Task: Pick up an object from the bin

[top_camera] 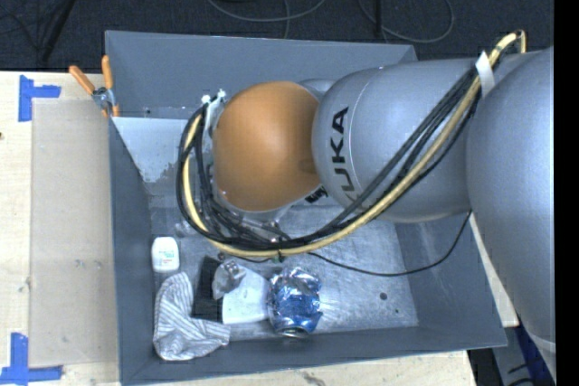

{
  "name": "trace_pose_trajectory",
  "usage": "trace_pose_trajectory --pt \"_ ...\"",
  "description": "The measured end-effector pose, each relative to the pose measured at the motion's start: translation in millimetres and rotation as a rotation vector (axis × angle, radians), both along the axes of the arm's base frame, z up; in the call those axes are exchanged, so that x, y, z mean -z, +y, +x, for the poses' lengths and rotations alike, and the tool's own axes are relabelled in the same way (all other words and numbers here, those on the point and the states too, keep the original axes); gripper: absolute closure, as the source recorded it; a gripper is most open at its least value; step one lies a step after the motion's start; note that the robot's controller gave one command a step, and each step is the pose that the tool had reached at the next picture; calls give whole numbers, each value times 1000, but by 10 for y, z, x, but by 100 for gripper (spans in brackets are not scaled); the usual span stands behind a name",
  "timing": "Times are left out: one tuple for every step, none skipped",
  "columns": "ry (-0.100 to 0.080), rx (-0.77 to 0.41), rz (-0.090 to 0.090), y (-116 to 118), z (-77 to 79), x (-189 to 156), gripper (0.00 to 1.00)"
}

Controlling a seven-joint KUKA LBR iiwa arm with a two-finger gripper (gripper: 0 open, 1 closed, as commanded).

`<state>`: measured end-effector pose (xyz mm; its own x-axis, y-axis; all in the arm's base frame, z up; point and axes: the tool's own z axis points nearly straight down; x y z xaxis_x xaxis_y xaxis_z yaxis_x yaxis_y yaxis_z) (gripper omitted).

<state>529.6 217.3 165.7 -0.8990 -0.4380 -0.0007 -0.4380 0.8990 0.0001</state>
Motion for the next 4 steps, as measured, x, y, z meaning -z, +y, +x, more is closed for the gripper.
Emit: trace_pose_trajectory --pt "2 -55 0 157 -290 182 0" --pt "1 -244 -1 228 -256 586 0" --pt "5 -442 -4 248 -16 898 100" --pt "4 -442 -4 248 -16 898 100"
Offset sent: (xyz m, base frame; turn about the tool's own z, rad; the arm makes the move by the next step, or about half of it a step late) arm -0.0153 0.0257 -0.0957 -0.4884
